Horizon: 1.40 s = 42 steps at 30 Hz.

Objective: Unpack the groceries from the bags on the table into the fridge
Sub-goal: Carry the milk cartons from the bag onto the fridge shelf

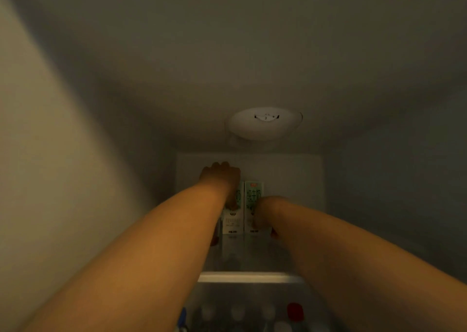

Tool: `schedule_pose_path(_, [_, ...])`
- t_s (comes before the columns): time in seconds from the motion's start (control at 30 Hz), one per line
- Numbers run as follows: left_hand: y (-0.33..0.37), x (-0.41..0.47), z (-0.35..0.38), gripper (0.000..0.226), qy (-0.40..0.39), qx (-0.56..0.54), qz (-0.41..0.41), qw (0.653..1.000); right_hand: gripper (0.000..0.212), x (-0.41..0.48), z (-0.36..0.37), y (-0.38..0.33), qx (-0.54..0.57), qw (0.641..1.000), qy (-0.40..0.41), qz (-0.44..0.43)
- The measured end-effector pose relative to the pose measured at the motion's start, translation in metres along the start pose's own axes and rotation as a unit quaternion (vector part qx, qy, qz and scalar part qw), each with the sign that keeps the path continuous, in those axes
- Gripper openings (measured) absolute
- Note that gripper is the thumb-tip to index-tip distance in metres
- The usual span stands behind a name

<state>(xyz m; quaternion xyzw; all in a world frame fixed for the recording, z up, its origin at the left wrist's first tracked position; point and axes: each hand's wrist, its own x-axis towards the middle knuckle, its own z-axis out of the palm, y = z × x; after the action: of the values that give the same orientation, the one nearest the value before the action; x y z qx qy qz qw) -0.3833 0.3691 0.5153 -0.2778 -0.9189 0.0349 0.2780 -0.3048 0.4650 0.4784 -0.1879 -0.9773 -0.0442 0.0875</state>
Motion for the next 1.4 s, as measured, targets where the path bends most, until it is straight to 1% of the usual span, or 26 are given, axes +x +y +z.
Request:
schedule_pose_path(0.03, [0.001,0.002,0.003,0.092,0.003,0.005,-0.001,1.0,0.046,0.006,0.003,-0.001,0.003,1.0,-0.004,0.017])
schedule_pose_path(0.1, [0.002,0.007,0.007,0.093,0.008,0.022,-0.006,1.0,0.047,0.023,0.01,0.0,-0.009,1.0,-0.026,0.014])
schedule_pose_path(0.17, [0.004,0.01,0.008,0.093,0.005,0.039,-0.017,0.999,0.051,0.04,0.019,0.0,0.018,1.0,-0.021,0.008])
schedule_pose_path(0.27, [0.007,0.013,0.007,0.093,0.004,0.049,-0.03,0.998,0.059,0.056,0.024,0.001,0.047,0.998,-0.003,0.039])
schedule_pose_path(0.37, [0.008,0.009,0.008,0.086,0.01,0.06,-0.038,0.997,0.063,0.054,0.026,0.001,0.067,0.997,-0.005,0.044])
schedule_pose_path(0.43, [0.009,0.004,0.01,0.081,0.011,0.06,-0.047,0.997,0.064,0.048,0.025,0.003,0.08,0.996,0.014,0.043])
schedule_pose_path(0.53, [0.008,-0.009,0.002,0.073,0.046,0.037,-0.059,0.997,0.058,0.032,0.016,0.011,0.134,0.987,0.063,0.069])
schedule_pose_path(0.63, [0.009,-0.027,-0.004,0.064,0.123,-0.01,-0.06,0.991,0.058,0.003,0.007,0.017,0.185,0.97,0.135,0.084])
schedule_pose_path(0.8, [0.021,-0.076,-0.007,0.063,0.231,-0.09,-0.035,0.968,0.06,-0.064,0.016,0.018,0.182,0.944,0.267,0.07])
schedule_pose_path(0.87, [0.028,-0.103,-0.006,0.062,0.273,-0.113,-0.026,0.955,0.063,-0.091,0.024,0.02,0.181,0.935,0.298,0.062])
schedule_pose_path(0.93, [0.036,-0.131,-0.001,0.058,0.289,-0.13,-0.022,0.948,0.063,-0.117,0.034,0.023,0.184,0.926,0.325,0.065])
schedule_pose_path(1.03, [0.044,-0.173,0.008,0.054,0.278,-0.16,-0.029,0.947,0.062,-0.147,0.054,0.026,0.169,0.921,0.345,0.066])
schedule_pose_path(1.13, [0.053,-0.216,0.027,0.055,0.234,-0.18,-0.035,0.955,0.059,-0.178,0.086,0.029,0.171,0.929,0.322,0.065])
schedule_pose_path(1.2, [0.061,-0.245,0.041,0.059,0.203,-0.166,-0.046,0.964,0.06,-0.203,0.106,0.031,0.171,0.935,0.305,0.053])
schedule_pose_path(1.27, [0.069,-0.276,0.05,0.065,0.169,-0.155,-0.053,0.972,0.064,-0.23,0.122,0.03,0.165,0.948,0.268,0.044])
schedule_pose_path(1.33, [0.074,-0.303,0.052,0.068,0.13,-0.152,-0.063,0.978,0.066,-0.254,0.132,0.025,0.17,0.961,0.213,0.046])
schedule_pose_path(1.4, [0.077,-0.332,0.051,0.069,0.094,-0.153,-0.077,0.981,0.066,-0.28,0.141,0.022,0.182,0.963,0.193,0.044])
